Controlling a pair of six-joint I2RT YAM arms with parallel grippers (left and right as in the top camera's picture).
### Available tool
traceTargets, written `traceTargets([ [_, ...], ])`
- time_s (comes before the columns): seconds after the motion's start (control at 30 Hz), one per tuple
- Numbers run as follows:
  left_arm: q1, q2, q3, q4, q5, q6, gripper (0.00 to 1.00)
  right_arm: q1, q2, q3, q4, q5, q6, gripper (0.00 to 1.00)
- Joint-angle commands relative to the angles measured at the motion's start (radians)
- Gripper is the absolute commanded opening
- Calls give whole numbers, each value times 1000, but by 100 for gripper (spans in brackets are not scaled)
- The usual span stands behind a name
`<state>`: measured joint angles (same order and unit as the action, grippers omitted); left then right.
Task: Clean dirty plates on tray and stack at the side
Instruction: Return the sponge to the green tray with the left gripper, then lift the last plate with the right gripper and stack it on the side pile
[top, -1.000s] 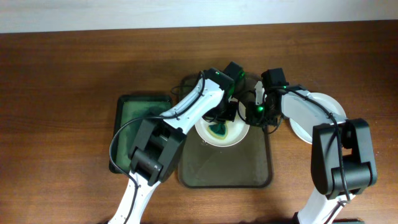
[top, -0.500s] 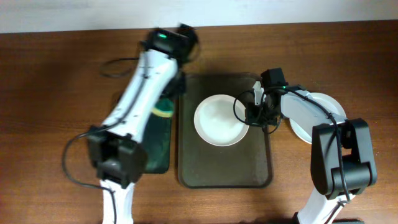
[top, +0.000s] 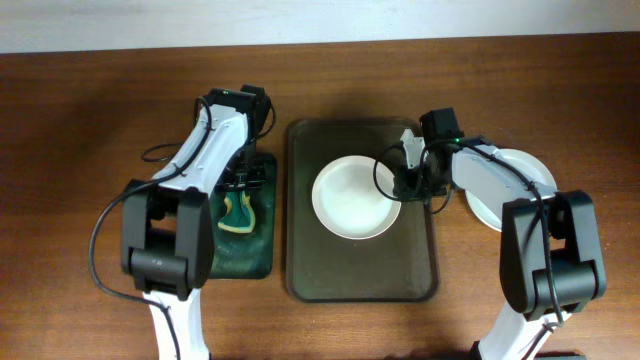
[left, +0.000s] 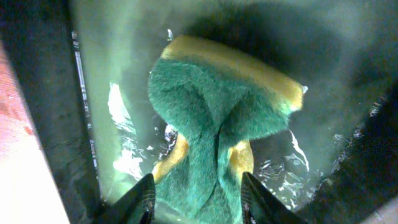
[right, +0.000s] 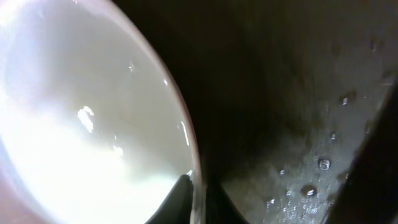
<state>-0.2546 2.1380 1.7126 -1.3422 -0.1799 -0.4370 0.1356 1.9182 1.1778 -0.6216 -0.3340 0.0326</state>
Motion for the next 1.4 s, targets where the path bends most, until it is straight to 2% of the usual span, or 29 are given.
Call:
traceTargets([
  [0.0,3,-180,2,-4,8,13,59,2,2,-2,44,5,-21,22],
  [0.07,3,-306,2,-4,8,28,71,2,1,-1,18,-71,-18,4],
  [0.1,3,-359,2,-2,6,43,81,2,-16,2,-12,-84,-17,4],
  [0.13,3,-406,2,0,-16,49,100,2,-48,2,-28,-72,-18,4],
  [0.2,2,-478,2,-1,-105,49,100,2,-175,3,-47,36,32,4],
  [0.37,2,-481,2,44,-108,49,100,2,-388,3,-139,242,53,4],
  [0.63,2,-481,2,44,-108,49,100,2,-470,3,-193,247,77,4],
  [0.73,2,-481,2,43,-108,49,100,29,-470,3,-215,343,108,4],
  [0.8,2,-481,2,43,-108,49,100,103,-470,3,-228,488,118,4],
  [0.93,2,-481,2,43,-108,49,100,341,-470,3,-257,916,168,4],
  [1.13,2,-481,2,44,-108,49,99,665,-470,3,-262,1505,166,4],
  [1.23,2,-481,2,44,-108,49,100,774,-470,3,-263,1691,144,4],
  [1.37,2,-481,2,43,-108,49,100,810,-470,3,-239,1704,106,4],
])
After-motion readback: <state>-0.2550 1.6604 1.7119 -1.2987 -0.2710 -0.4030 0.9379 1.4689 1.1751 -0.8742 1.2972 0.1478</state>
